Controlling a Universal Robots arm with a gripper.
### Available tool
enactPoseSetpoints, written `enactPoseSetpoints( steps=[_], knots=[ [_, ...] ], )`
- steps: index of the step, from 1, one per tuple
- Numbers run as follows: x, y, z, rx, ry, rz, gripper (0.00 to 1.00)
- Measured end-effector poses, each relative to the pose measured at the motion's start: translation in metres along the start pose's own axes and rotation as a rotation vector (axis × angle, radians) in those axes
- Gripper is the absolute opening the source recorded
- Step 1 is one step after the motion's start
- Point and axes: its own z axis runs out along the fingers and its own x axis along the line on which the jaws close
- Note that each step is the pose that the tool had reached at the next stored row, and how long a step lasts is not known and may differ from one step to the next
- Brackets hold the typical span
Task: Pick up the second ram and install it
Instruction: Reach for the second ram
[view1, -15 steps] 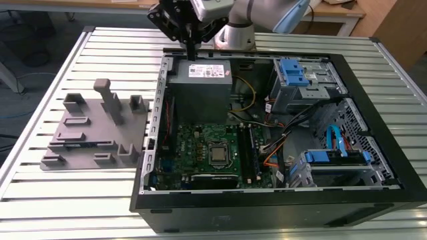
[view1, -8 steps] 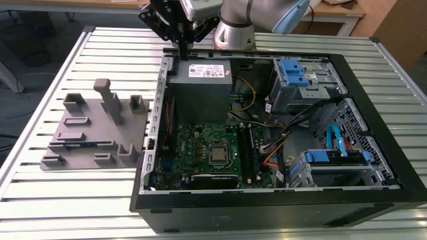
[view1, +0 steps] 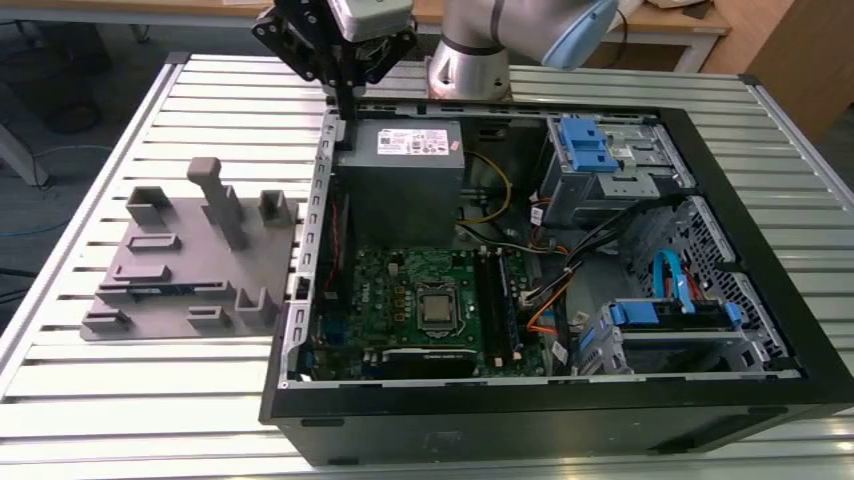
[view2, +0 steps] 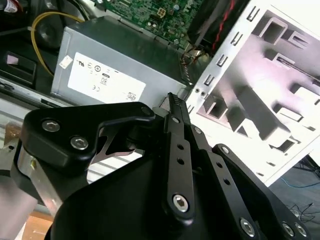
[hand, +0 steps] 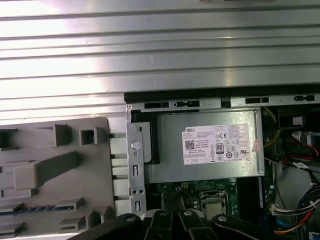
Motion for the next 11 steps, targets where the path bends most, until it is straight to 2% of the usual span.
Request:
enactPoseSetpoints(
  steps=[11],
  knots=[
    [0.034, -0.0026, -0.001, -0.0001, -0.0023, 0.0, 0.11]
  ],
)
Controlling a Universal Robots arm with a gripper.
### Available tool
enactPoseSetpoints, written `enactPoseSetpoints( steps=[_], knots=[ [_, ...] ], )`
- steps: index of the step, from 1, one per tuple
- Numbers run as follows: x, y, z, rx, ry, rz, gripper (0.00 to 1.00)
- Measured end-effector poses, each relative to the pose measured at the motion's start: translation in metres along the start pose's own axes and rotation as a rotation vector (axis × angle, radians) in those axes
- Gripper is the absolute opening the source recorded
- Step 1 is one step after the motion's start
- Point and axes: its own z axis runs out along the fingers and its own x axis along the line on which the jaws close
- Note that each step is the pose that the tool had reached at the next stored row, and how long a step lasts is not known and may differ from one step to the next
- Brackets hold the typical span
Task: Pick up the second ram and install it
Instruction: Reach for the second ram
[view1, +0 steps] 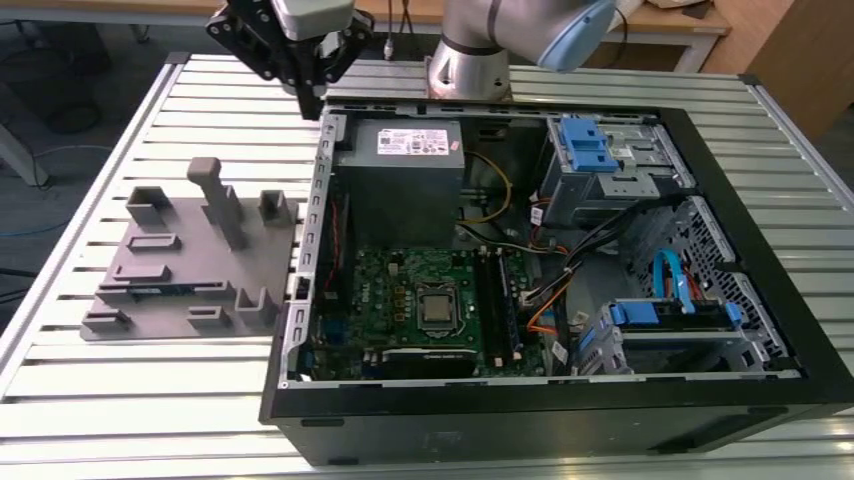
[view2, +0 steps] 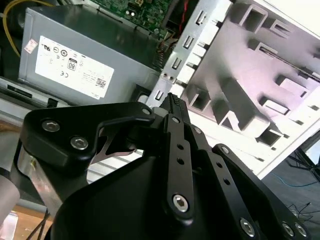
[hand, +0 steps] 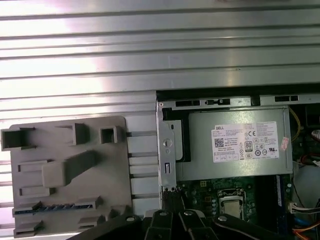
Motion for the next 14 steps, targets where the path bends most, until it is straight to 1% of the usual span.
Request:
enactPoseSetpoints(
  steps=[8, 14],
  knots=[
    [0.024, -0.0018, -0.0007, -0.0001, -0.0011, 0.0, 0.11],
    [0.0403, -0.003, -0.0013, -0.0001, -0.0015, 0.0, 0.11]
  ],
)
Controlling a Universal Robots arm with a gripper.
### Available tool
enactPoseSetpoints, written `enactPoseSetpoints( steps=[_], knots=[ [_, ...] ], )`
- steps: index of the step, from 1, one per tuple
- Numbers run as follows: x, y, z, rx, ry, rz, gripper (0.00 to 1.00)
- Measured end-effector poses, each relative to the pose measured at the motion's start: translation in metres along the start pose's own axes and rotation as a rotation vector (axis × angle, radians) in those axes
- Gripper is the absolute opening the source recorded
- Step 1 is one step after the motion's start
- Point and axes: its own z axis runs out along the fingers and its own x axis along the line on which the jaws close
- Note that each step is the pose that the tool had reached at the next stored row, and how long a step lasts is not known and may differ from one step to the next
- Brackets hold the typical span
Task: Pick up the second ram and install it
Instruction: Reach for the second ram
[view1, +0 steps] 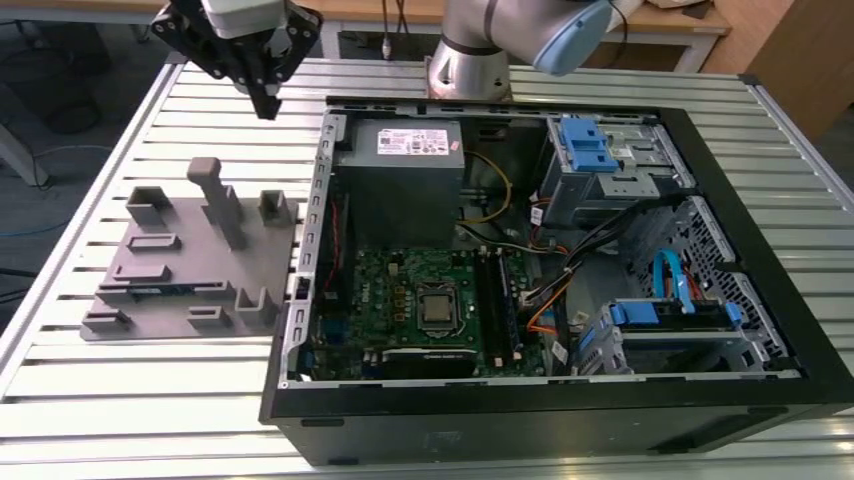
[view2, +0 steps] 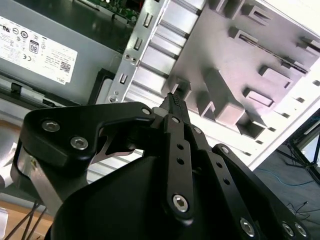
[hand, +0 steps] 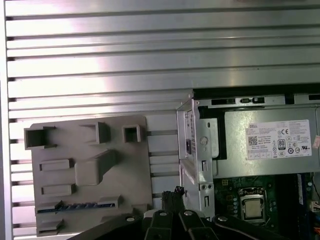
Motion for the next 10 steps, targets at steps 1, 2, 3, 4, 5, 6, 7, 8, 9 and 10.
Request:
enactPoseSetpoints(
  steps=[1, 2, 3, 4, 5, 6, 7, 8, 9, 10],
  knots=[
    [0.0031, -0.0002, -0.0001, 0.0, -0.0001, 0.0, 0.11],
    [0.0066, -0.0005, -0.0002, -0.0001, -0.0002, 0.0, 0.11],
    [0.0098, -0.0007, -0.0003, -0.0001, -0.0002, 0.0, 0.11],
    [0.0127, -0.001, -0.0004, -0.0001, -0.0003, 0.0, 0.11],
    [0.0158, -0.0012, -0.0004, -0.0001, -0.0004, 0.0, 0.11],
    [0.019, -0.0014, -0.0005, -0.0001, -0.0005, 0.0, 0.11],
    [0.022, -0.0016, -0.0006, 0.0, -0.0005, 0.0, 0.11],
    [0.0248, -0.0019, -0.0006, -0.0001, -0.0005, 0.0, 0.11],
    [0.0279, -0.0021, -0.0007, 0.0, -0.0006, 0.0, 0.11],
    [0.0306, -0.0023, -0.0007, -0.0001, -0.0007, 0.0, 0.11]
  ],
)
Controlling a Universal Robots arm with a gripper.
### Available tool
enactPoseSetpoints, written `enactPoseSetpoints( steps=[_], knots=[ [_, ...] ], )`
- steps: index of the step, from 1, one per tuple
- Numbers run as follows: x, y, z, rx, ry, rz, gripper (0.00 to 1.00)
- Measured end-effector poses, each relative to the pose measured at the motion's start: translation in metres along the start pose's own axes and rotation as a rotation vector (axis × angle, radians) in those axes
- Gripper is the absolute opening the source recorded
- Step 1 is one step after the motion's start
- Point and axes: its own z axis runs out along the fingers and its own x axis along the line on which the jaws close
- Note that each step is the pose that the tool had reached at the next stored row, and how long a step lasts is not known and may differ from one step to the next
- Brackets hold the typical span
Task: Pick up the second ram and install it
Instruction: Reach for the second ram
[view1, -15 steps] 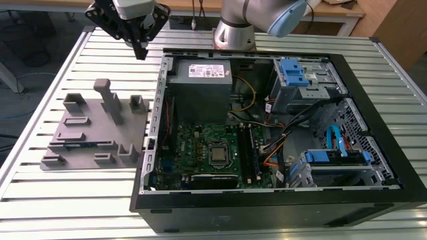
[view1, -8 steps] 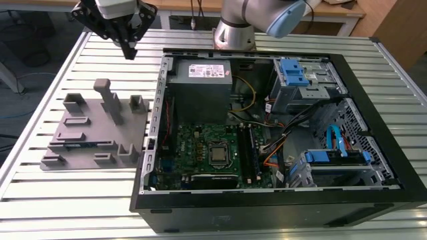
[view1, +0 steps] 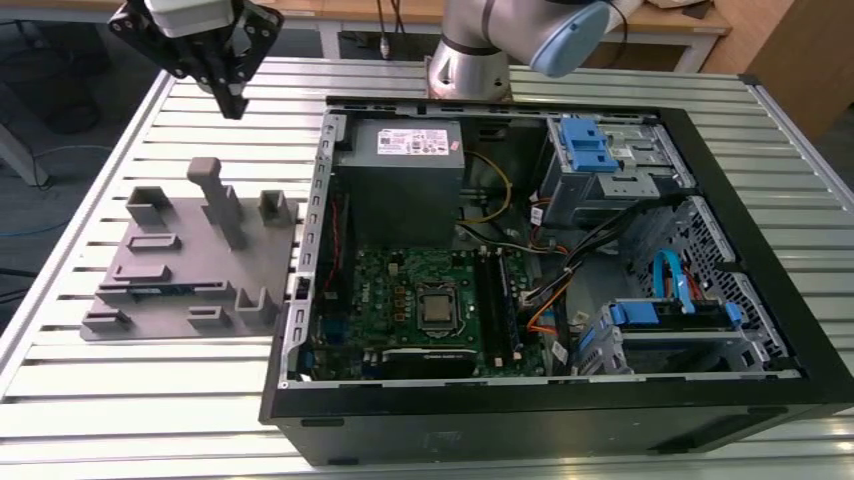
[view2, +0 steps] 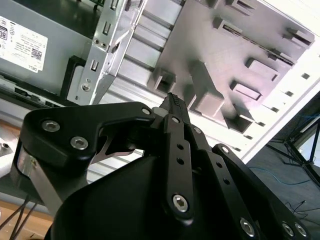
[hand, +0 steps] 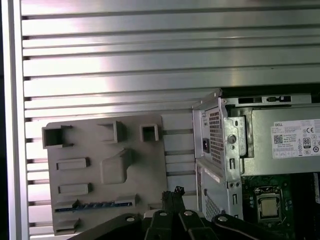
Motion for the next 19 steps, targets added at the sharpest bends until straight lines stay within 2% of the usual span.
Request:
enactPoseSetpoints(
  steps=[14, 16, 18, 19],
  knots=[
    [0.0369, -0.0028, -0.0007, 0.0001, 0.0, 0.0, 0.11],
    [0.0455, -0.0035, -0.0007, 0.0, -0.0001, 0.0, 0.11],
    [0.0509, -0.0039, -0.0006, -0.0001, -0.0003, 0.0, 0.11],
    [0.0563, -0.0043, -0.0004, 0.0001, -0.0001, 0.0, 0.11]
  ],
)
